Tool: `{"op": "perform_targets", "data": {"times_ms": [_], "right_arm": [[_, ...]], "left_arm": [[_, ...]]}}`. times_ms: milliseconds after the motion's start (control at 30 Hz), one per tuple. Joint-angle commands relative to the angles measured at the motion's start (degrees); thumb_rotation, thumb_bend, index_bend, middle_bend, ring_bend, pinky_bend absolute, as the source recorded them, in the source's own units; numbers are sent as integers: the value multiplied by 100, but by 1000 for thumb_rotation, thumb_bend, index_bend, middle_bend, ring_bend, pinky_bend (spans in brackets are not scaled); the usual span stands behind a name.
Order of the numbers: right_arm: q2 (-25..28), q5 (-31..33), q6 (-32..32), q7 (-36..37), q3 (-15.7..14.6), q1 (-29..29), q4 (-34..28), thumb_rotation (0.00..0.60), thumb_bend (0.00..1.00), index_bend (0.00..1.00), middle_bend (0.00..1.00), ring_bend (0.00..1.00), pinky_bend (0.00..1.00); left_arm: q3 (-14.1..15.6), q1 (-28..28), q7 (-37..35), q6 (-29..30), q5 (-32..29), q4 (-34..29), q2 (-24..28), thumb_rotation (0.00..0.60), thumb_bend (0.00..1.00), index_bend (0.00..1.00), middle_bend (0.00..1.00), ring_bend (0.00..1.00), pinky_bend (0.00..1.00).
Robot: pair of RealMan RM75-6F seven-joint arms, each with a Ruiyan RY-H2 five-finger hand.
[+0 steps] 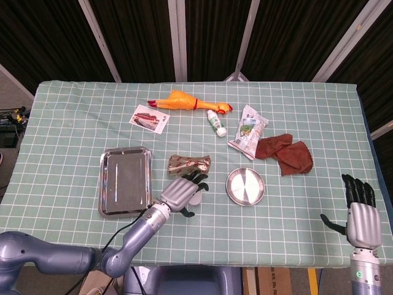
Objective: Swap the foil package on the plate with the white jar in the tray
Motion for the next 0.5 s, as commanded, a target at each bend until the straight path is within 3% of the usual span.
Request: {"op": "perform_targets", "data": {"times_ms": [33,167,333,500], "right_arm": [[-11,19,-7,-42,-1,-2,-4,600,153,43,102,77,0],[-34,38,-7,-105,4,-2,-10,600,154,43,102,77,0],[-51,64,-22,-121,16,0,-11,600,153,42,102,77,0],[-55,71,-35,-140,16,1,-9,600,153,43,102,78,0]], "left_arm": [[-68,89,-82,126,-61,-613,494,600,196,289,113,5,280],[-260,207,-253,636,4,-800,591,600,196,291,140,23,277],[-325,298,-490,1226,597,-126,252,600,148,276,91,3,189],[-435,176,-104,1187,30,202,173,600,109,257,68,0,109]]}}
